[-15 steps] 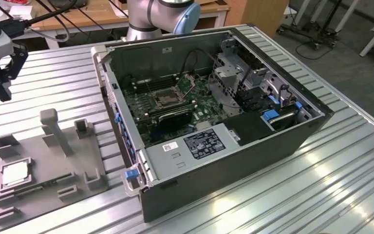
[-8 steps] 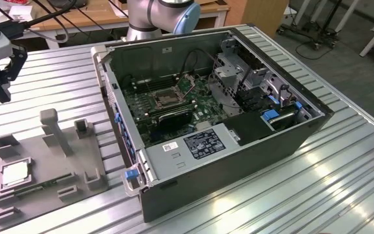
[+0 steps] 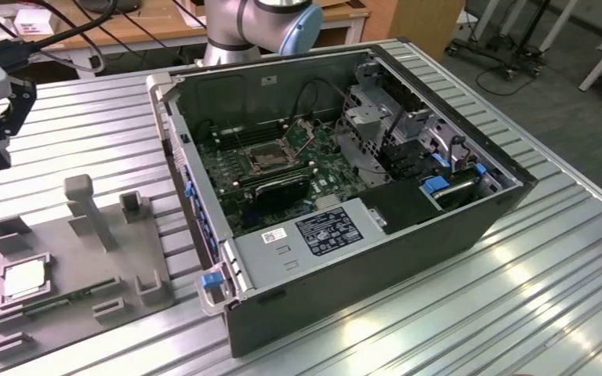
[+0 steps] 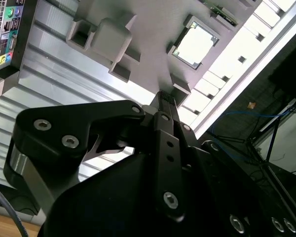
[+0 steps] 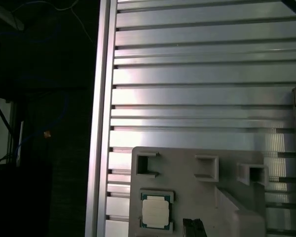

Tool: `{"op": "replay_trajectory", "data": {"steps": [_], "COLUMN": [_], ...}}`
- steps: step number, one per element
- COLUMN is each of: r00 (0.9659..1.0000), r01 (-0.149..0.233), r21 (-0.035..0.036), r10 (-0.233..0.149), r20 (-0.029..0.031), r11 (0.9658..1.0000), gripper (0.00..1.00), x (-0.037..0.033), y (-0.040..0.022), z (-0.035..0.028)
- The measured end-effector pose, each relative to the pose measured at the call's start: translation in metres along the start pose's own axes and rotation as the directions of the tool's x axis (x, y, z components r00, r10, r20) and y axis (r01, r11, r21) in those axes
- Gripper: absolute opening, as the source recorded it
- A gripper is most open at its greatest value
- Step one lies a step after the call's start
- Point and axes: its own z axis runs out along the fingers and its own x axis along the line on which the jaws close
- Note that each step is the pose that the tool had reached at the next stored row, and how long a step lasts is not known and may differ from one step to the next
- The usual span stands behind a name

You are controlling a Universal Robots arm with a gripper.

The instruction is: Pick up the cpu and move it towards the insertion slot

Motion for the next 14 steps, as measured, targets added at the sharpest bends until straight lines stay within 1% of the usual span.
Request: {"op": "replay_trajectory", "data": {"steps": [4,10,14], "r00": [1.0,1.0,1.0], "r01": [0.0,0.0,0.0], "r21": [0.0001,0.0002,0.0002], "r10": [0.0,0.0,0.0], "r20": [0.0,0.0,-0.0001], "r11": [1.0,1.0,1.0], "gripper": [0.11,0.11,0.11], "x": [0.0035,0.0085,0.0092], "y": [-0.0022,-0.0092,-0.0098], "z": [0.0036,0.0085,0.0092]}}
